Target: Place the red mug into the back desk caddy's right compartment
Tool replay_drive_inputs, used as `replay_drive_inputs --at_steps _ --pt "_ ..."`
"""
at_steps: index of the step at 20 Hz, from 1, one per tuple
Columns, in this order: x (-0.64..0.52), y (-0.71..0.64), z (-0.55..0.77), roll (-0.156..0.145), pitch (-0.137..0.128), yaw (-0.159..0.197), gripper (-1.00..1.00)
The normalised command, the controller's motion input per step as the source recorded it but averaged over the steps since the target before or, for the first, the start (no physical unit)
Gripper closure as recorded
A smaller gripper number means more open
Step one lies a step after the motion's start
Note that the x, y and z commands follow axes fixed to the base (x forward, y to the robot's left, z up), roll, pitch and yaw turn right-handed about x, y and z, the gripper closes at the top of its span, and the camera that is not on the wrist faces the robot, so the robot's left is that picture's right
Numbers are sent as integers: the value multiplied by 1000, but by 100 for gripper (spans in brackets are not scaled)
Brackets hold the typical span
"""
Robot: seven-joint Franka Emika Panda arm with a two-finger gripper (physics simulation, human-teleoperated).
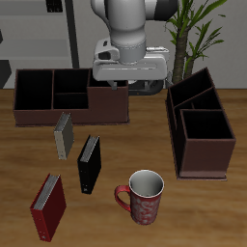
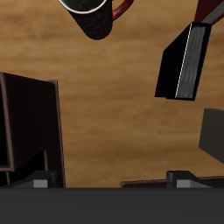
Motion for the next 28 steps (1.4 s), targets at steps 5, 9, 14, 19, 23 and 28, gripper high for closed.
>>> replay_drive_inputs --at_steps 5,9,14,19,23,28 --pt "471 333 121 -9 -13 -22 -100" --pt "313 296 132 15 -27 3 -100" --pt "258 244 105 7 -28 -6 -100" --pt "427 125 83 -12 -32 -8 -100" --pt "400 62 13 -22 -28 11 -100" --pt "239 27 27 -2 -32 2 -100"
